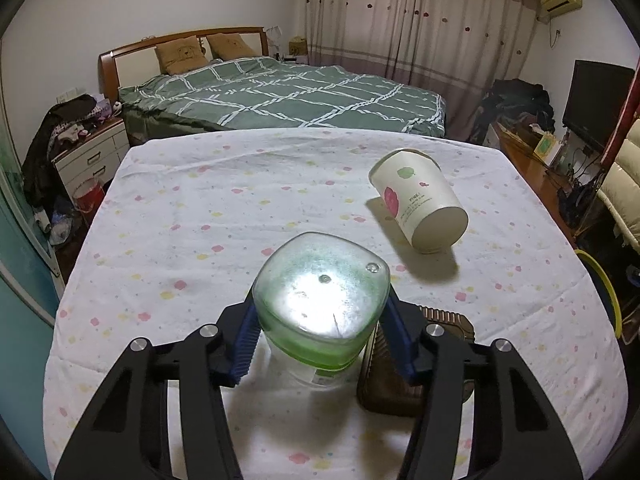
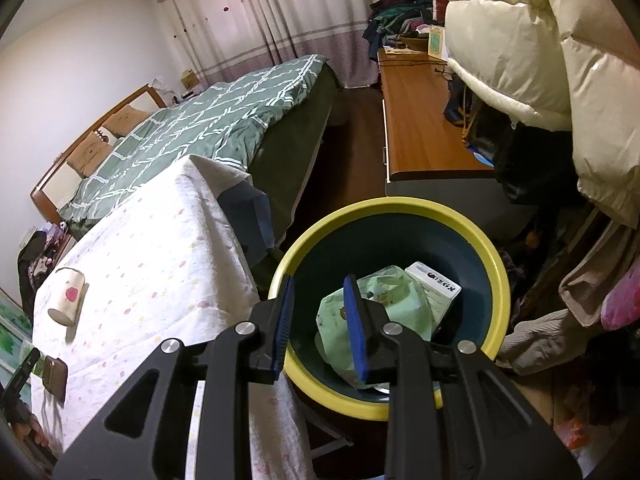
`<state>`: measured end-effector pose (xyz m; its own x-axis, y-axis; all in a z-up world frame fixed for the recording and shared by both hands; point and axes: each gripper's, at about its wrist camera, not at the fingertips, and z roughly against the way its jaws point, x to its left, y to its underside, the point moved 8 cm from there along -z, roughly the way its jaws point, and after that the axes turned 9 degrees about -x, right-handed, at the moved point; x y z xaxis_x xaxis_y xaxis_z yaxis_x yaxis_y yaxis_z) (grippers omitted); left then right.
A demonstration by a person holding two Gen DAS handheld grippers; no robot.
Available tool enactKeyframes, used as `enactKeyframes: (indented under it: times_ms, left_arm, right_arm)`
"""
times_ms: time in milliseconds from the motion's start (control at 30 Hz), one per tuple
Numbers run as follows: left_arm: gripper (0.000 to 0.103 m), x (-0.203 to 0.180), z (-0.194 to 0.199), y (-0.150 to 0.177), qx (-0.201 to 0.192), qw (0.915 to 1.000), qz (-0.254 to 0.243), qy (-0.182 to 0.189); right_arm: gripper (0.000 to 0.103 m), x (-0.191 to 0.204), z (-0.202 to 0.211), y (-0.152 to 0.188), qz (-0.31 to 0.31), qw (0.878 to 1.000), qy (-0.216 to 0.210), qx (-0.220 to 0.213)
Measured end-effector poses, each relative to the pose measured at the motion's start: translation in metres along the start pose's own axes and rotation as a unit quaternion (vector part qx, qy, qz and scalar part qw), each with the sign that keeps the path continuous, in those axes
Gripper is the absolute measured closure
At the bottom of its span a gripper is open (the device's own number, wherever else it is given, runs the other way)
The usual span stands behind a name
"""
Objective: Collect trash
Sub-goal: 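Grasp the clear green-labelled plastic cup with the left gripper, then carry the plastic cup over the bin and open the left gripper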
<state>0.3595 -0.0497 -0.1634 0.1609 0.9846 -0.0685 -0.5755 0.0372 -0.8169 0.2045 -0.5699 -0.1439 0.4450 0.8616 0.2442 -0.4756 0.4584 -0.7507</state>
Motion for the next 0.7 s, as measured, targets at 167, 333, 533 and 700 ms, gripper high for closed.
enactKeyframes:
  times_ms: [167,333,533,700]
  left_arm:
    - [0.049,0.002,0.01,-0.003,-0.006,0.9999,0.002,-0.01]
    - [0.049,0.0,0.036,-0.016,-0.025,0.9995,0.0,-0.018]
    - [0.049,-0.037,0.075,-0.035,-0.05,0.9986,-0.017,0.008]
    - [0.049,-0.112,0.088,-0.041,-0.052,0.9941,-0.052,0.08]
  right_arm:
    - [0.079,0.005,0.0,0.0,0.003,1.0,-0.007,-0.002]
    - [0.079,0.008,0.006,0.0,0.003,1.0,-0.018,-0.01]
    - [0.079,-0.001,0.025,-0.001,0.004,0.999,-0.024,-0.026]
    - [0.079,-0.022,0.046,0.0,-0.003,0.999,-0.016,-0.044]
